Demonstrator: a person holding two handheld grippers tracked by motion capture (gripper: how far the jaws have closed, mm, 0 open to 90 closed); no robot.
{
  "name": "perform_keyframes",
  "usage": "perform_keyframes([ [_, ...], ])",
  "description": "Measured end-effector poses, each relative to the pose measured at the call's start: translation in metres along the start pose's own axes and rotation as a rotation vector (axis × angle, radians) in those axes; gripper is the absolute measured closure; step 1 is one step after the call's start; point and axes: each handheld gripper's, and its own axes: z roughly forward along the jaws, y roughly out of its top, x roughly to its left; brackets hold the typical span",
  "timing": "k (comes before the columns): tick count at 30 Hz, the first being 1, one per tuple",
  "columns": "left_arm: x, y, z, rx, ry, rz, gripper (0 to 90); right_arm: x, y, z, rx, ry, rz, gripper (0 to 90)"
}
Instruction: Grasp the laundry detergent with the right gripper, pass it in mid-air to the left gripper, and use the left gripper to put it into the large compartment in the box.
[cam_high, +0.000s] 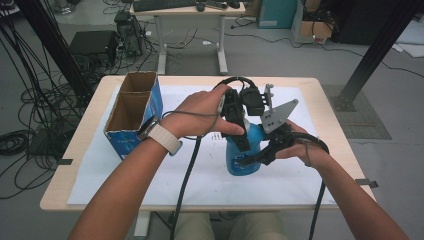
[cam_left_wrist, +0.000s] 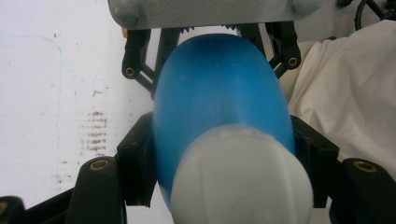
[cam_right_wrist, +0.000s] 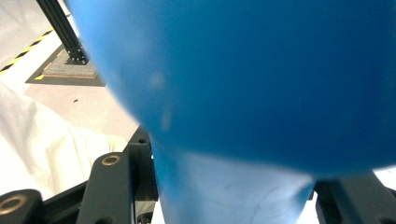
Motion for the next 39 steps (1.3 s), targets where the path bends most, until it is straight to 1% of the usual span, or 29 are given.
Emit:
perform_keyframes([
  [3, -0.0002, -0.0006, -0.0006, -0.001, 0.0, -0.005, 36.9, 0.0001, 0.0008, -0.0003, 0.002, -0.001, 0.004, 43.3],
  [6, -0.0008, -0.0011, -0.0004, -0.005, -0.001, -0.011, 36.9, -0.0003, 0.0011, 0.0005, -0.001, 0.005, -0.001, 43.3],
  [7, -0.0003, -0.001, -0.0008, 0.002, -0.001, -0.001, 36.9, 0.0, 0.0012, 0.0008, 0.0, 0.008, 0.001, 43.3],
  [9, -0.0002, -0.0012, -0.0011, 0.003, -0.002, 0.0, 36.9, -0.0002, 0.0013, 0.0012, -0.003, 0.009, -0.003, 43.3],
  [11, -0.001, -0.0013, -0.0016, -0.002, -0.001, -0.006, 36.9, -0.0003, 0.0018, 0.0012, -0.003, 0.009, -0.008, 43.3],
  [20, -0.001, -0.0014, -0.0028, -0.004, 0.002, -0.003, 36.9, 0.0004, 0.0029, 0.0002, -0.003, 0.002, -0.007, 43.3],
  [21, -0.0009, -0.0016, -0.0028, -0.006, 0.002, -0.003, 36.9, 0.0008, 0.0029, -0.0002, 0.001, -0.001, -0.001, 43.3],
  [22, -0.0009, -0.0016, -0.0029, -0.006, 0.002, -0.003, 36.9, 0.0001, 0.003, 0.0003, -0.005, 0.006, -0.009, 43.3],
  [23, -0.0009, -0.0017, -0.0029, -0.005, 0.002, -0.003, 36.9, 0.0007, 0.0031, -0.0002, 0.001, 0.001, 0.0, 43.3],
  [27, -0.0007, -0.0021, -0.0031, -0.006, 0.002, -0.006, 36.9, -0.0002, 0.0036, 0.0004, -0.002, 0.003, -0.009, 43.3],
  [31, -0.0005, -0.0026, -0.0034, -0.004, 0.0, -0.007, 36.9, -0.0003, 0.0039, 0.0006, -0.001, 0.002, -0.006, 43.3],
  [32, 0.0004, -0.0025, -0.0033, -0.004, -0.002, 0.004, 36.9, 0.0002, 0.0039, 0.0004, 0.003, -0.001, 0.001, 43.3],
  [33, -0.0005, -0.0028, -0.0034, -0.005, 0.001, -0.007, 36.9, -0.0003, 0.004, 0.0009, -0.002, 0.002, -0.006, 43.2],
  [36, 0.0001, -0.003, -0.0036, -0.005, 0.0, 0.0, 37.0, -0.0006, 0.0041, 0.0012, -0.002, 0.006, -0.006, 43.2],
  [37, -0.0006, -0.0033, -0.0035, -0.008, 0.002, -0.01, 36.9, -0.0005, 0.0042, 0.0012, -0.002, 0.005, -0.007, 43.2],
  [39, -0.0005, -0.0032, -0.0035, -0.008, 0.002, -0.009, 37.0, -0.0006, 0.0042, 0.0011, -0.001, 0.008, -0.007, 43.2],
])
